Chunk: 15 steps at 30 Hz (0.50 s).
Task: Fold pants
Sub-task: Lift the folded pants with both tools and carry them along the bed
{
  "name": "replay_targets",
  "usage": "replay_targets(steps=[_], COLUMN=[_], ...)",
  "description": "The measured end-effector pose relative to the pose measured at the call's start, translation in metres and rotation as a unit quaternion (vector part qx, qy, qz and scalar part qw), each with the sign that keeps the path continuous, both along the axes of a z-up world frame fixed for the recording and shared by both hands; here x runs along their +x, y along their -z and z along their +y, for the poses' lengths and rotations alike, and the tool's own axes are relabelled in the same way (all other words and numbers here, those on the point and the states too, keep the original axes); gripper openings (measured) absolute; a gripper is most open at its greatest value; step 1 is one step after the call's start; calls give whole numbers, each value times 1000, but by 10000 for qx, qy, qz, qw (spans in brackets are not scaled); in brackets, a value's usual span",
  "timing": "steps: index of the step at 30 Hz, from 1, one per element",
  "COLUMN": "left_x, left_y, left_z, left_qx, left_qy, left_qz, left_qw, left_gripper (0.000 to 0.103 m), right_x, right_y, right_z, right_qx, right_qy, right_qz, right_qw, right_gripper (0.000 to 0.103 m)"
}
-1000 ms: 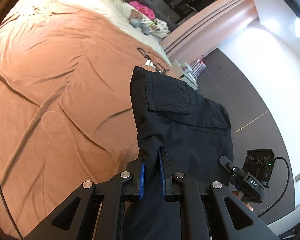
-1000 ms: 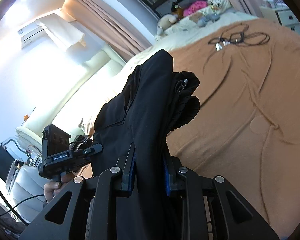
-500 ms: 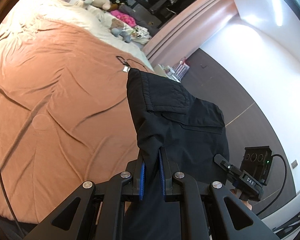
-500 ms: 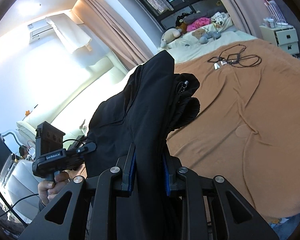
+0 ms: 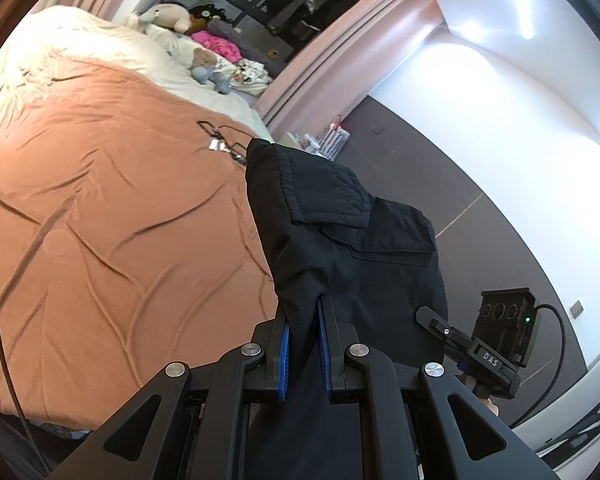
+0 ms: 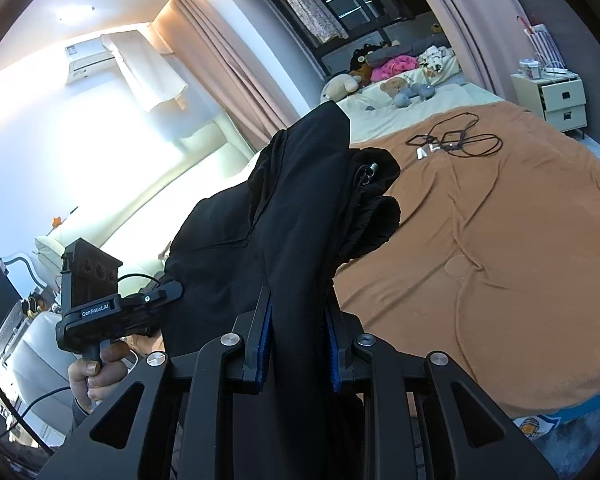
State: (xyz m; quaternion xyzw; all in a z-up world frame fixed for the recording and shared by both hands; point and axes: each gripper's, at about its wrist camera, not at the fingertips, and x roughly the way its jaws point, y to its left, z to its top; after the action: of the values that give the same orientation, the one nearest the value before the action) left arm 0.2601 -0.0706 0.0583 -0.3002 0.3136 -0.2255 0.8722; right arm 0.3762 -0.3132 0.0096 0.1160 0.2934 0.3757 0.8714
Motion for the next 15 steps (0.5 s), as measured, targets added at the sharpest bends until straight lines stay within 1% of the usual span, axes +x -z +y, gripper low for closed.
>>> replay_targets(steps=[8, 12, 15], left_x=[-15, -10, -1], left_y=[-23, -31, -38], left_z=[-28, -41, -57], left_qx=[61, 115, 235], left_qy=[175, 272, 376], left_qz=[-201, -255, -298], left_qw=[9996, 9992, 9986], left_gripper=[13, 13, 13], right_x=[-22, -24, -23], right_y=[-14, -23, -29], right_z=[-26, -36, -44], right_qx=[73, -23, -138], right_qy=[45, 32, 43], right_qz=[-170, -315, -431], right_qw=[9998, 9995, 9990], right_gripper=[20, 20, 20])
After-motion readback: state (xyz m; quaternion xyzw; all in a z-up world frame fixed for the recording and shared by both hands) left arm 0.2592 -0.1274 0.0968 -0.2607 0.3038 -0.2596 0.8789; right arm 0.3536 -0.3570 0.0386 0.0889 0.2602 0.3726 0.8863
